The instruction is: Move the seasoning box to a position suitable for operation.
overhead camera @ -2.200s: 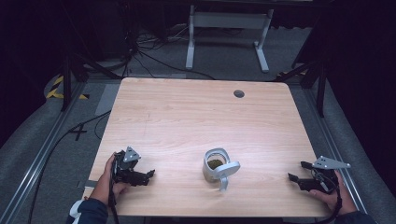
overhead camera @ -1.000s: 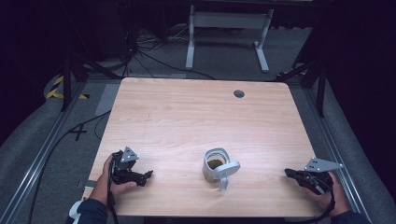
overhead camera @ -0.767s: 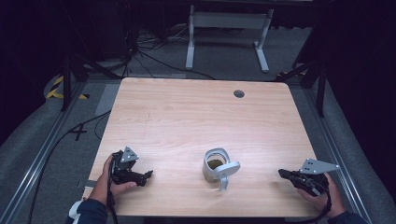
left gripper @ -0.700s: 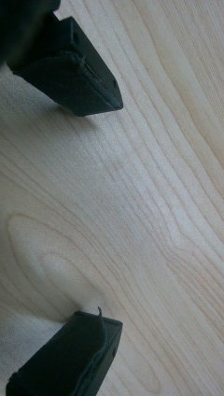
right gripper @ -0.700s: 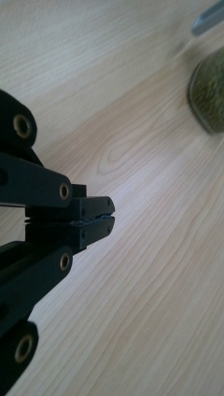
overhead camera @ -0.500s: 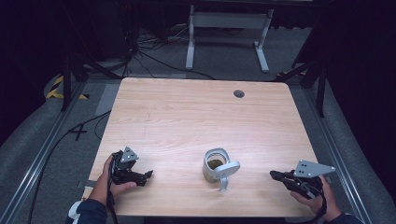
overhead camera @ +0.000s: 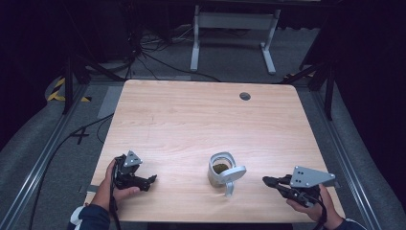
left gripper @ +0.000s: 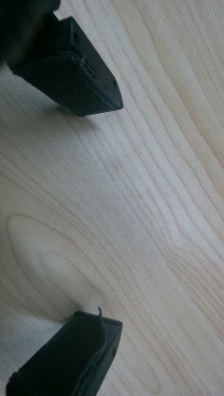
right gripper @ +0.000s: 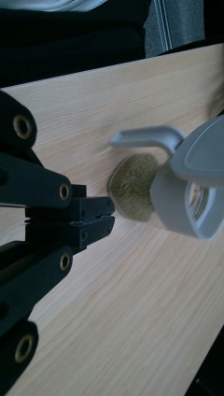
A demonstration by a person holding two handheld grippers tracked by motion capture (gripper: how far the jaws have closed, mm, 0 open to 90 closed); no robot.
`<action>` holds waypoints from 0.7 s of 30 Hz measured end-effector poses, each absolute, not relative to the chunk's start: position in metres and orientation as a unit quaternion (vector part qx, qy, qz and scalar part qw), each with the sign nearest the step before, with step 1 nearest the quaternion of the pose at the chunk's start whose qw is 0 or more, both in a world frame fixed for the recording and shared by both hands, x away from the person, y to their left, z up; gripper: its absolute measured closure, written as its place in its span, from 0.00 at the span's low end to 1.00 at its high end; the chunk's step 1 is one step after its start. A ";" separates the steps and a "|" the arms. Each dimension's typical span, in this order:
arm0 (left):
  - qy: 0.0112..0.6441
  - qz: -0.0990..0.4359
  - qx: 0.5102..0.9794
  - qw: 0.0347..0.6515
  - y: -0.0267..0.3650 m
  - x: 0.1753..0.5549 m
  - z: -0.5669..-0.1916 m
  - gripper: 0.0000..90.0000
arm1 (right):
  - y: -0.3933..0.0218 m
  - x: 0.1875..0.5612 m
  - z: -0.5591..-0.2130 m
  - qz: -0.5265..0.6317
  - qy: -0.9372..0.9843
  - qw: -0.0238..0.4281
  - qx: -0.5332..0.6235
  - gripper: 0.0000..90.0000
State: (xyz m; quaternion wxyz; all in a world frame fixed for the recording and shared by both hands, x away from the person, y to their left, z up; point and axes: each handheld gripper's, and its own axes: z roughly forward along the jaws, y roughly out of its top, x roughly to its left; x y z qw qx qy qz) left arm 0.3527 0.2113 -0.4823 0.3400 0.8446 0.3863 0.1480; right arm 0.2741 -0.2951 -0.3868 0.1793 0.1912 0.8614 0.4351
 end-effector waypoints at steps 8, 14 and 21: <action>0.387 0.148 0.844 0.341 0.211 0.353 -0.482 0.00 | -0.260 0.274 -0.373 0.451 0.862 0.178 0.148 1.00; 0.386 0.148 0.845 0.340 0.211 0.353 -0.482 0.00 | -0.243 0.273 -0.368 0.451 0.865 0.179 0.127 1.00; 0.386 0.148 0.845 0.340 0.211 0.353 -0.482 0.00 | -0.234 0.275 -0.361 0.460 0.861 0.181 0.119 1.00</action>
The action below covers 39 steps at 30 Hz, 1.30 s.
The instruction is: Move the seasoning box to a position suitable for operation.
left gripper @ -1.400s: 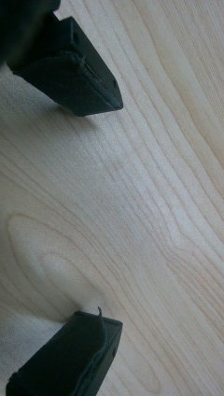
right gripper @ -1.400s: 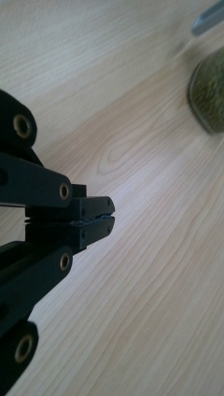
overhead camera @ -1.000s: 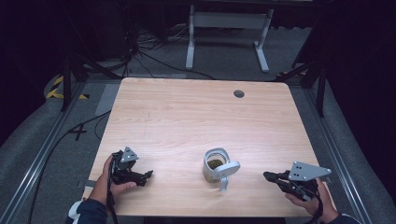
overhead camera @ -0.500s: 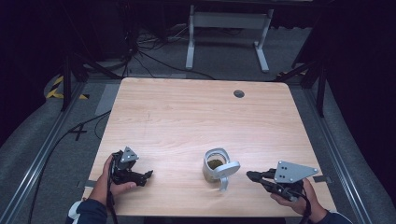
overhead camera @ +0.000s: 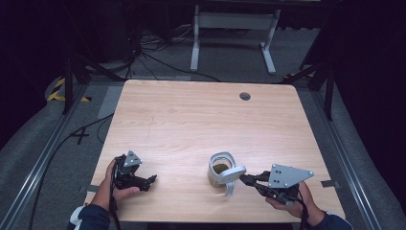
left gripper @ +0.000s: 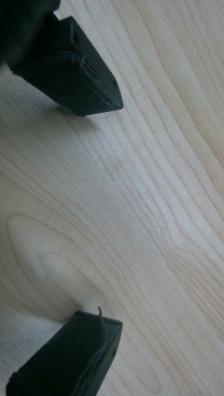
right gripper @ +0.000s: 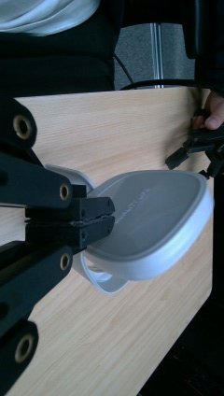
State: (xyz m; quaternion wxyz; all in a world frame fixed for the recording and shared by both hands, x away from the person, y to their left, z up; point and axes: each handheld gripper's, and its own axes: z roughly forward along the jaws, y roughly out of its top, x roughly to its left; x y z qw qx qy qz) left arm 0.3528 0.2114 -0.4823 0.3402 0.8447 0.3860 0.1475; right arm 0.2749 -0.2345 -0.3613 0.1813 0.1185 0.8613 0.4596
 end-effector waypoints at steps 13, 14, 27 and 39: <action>0.386 0.147 0.845 0.340 0.211 0.353 -0.482 0.00 | -0.229 0.280 -0.357 0.459 0.860 0.187 0.120 1.00; 0.386 0.147 0.845 0.340 0.211 0.353 -0.482 0.00 | -0.229 0.280 -0.357 0.459 0.860 0.188 0.120 1.00; 0.386 0.148 0.845 0.340 0.211 0.353 -0.482 0.00 | -0.227 0.287 -0.362 0.449 0.864 0.188 0.130 1.00; 0.386 0.148 0.844 0.341 0.211 0.353 -0.482 0.00 | -0.227 0.292 -0.366 0.441 0.866 0.191 0.137 1.00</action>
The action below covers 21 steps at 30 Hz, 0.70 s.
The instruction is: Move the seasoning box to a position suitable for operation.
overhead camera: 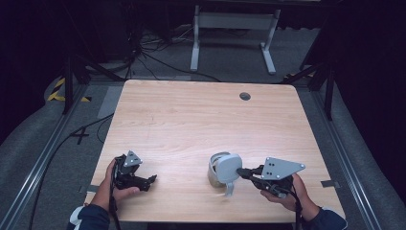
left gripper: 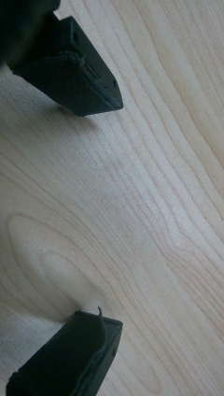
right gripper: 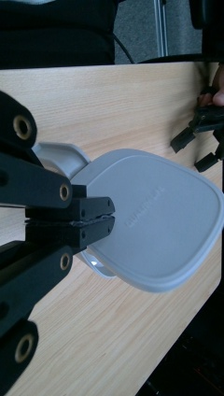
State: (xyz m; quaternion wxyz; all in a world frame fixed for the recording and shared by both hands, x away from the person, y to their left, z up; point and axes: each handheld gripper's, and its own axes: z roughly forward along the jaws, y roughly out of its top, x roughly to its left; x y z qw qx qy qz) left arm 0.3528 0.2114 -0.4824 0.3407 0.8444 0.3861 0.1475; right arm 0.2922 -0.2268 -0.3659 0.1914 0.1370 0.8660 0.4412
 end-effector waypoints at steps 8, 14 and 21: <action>0.385 0.147 0.846 0.339 0.212 0.353 -0.482 0.00 | -0.227 0.294 -0.371 0.435 0.869 0.188 0.141 1.00; 0.384 0.146 0.846 0.339 0.212 0.353 -0.482 0.00 | -0.230 0.295 -0.370 0.435 0.869 0.187 0.144 1.00; 0.381 0.144 0.847 0.341 0.212 0.354 -0.482 0.00 | -0.235 0.299 -0.371 0.430 0.870 0.189 0.148 1.00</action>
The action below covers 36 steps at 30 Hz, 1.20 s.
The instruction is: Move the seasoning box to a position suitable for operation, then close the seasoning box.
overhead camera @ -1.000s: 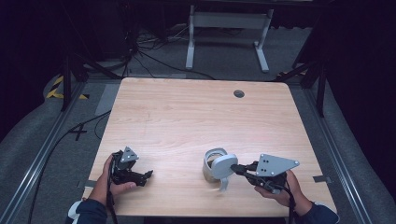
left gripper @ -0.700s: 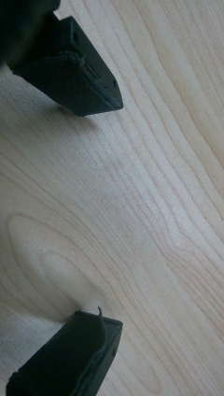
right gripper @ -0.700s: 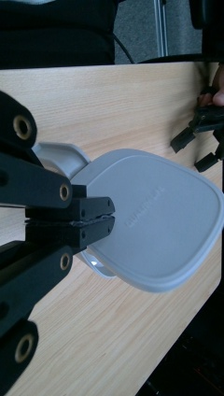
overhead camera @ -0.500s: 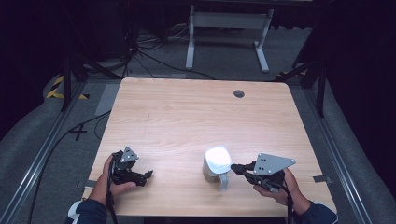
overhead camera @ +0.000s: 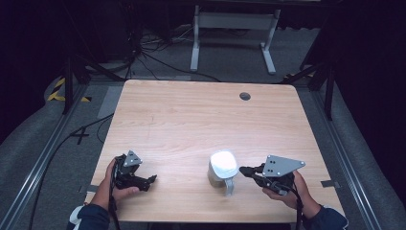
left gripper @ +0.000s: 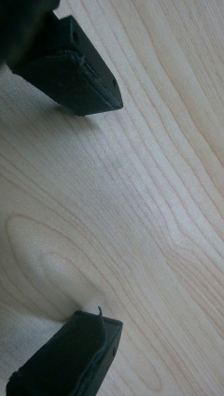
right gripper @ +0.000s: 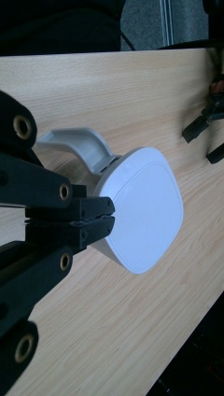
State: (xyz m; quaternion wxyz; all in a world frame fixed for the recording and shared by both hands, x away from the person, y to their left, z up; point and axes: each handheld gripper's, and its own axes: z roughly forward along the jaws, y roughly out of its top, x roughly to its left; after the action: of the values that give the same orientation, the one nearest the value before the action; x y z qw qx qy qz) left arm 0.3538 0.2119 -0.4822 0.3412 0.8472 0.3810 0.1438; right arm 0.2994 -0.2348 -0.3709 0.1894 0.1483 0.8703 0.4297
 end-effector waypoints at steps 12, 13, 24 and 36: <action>0.378 0.146 0.848 0.342 0.212 0.354 -0.482 0.00 | -0.243 0.301 -0.370 0.417 0.873 0.201 0.153 0.99; 0.376 0.146 0.850 0.340 0.212 0.355 -0.482 0.00 | -0.244 0.301 -0.370 0.414 0.874 0.202 0.156 0.99; 0.377 0.146 0.849 0.340 0.212 0.354 -0.482 0.00 | -0.260 0.302 -0.371 0.396 0.877 0.214 0.169 0.97; 0.379 0.145 0.847 0.343 0.212 0.354 -0.482 0.00 | -0.292 0.300 -0.387 0.384 0.874 0.220 0.199 0.80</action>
State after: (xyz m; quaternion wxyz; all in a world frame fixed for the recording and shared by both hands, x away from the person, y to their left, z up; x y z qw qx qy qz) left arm 0.3544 0.2120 -0.4824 0.3426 0.8474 0.3790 0.1448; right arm 0.3004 -0.2916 -0.3870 0.2202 0.1989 0.8744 0.3839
